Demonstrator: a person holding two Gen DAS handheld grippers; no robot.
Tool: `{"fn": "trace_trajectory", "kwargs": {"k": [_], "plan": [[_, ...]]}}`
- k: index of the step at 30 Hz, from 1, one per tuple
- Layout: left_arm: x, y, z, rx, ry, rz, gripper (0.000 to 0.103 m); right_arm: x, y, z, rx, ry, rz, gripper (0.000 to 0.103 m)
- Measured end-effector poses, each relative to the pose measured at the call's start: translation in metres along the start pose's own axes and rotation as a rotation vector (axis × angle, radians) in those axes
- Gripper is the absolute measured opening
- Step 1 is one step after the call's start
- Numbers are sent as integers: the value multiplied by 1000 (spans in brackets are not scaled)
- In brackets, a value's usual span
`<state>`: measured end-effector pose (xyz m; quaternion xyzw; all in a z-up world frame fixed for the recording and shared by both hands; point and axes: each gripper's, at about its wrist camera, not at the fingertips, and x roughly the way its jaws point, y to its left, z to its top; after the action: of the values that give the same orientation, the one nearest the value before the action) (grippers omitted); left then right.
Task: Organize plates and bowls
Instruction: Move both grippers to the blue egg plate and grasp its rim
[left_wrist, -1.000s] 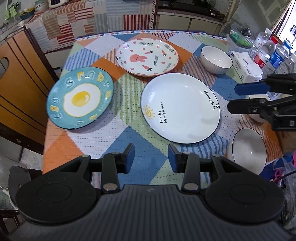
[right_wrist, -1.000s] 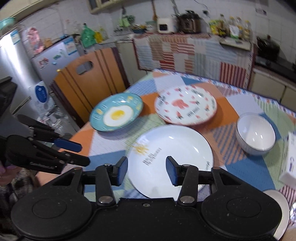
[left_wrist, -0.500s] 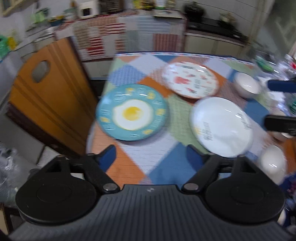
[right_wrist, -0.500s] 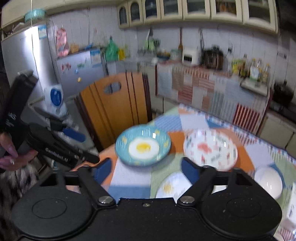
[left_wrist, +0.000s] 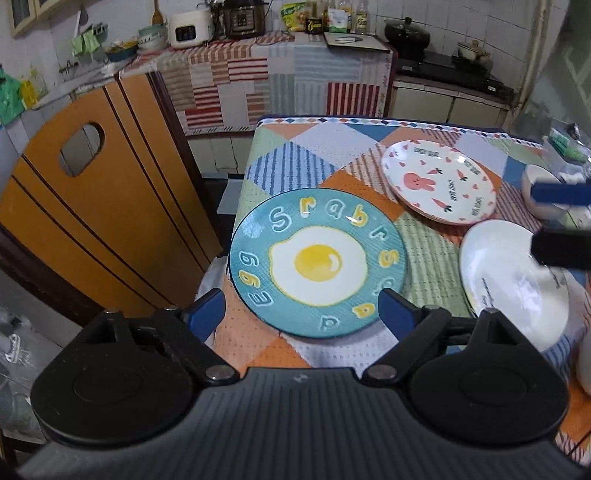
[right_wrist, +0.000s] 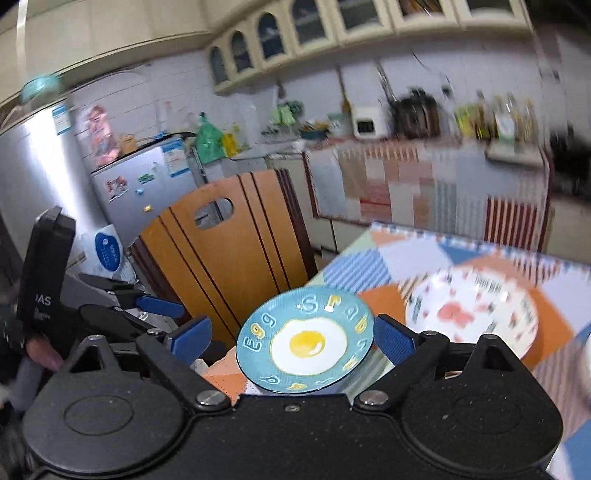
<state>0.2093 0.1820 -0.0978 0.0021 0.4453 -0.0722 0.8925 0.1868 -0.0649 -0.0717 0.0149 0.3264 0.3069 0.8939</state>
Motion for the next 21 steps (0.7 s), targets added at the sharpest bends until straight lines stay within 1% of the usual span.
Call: {"fn": "trace_trajectory", "kwargs": {"k": [2,4,6,8,9,10,12,13,14,16,18,20,21], "plan": [[14,13,4,-64,19,-40,90,20,-8,-1,57,45,-10,96],[29,29,6,-148,55,-81,90,41,-18,-7,105,98,-7,95],[42,43,4,-224,69,-111,89,65,-28,-11,139,157,-18,90],[54,55,1,-278,81,-139,87,84,-38,-17,173,198,-28,81],[60,60,-2,-298,85,-151,86,94,-42,-21,185,219,-30,80],[66,63,-5,-307,87,-153,85,102,-45,-25,189,237,-33,80],[77,66,-11,-302,90,-138,77,116,-52,-30,192,264,-39,76],[82,67,-14,-304,102,-129,68,121,-55,-32,194,275,-38,76],[88,68,-16,-309,117,-126,63,126,-57,-32,195,282,-37,75],[98,68,-21,-309,136,-117,61,133,-60,-32,189,292,-40,72],[107,63,-24,-283,147,-88,55,142,-61,-33,188,305,-60,71],[113,60,-26,-263,147,-72,47,150,-65,-34,230,323,-84,71],[115,60,-27,-266,146,-68,43,154,-68,-34,249,322,-81,71]]}}
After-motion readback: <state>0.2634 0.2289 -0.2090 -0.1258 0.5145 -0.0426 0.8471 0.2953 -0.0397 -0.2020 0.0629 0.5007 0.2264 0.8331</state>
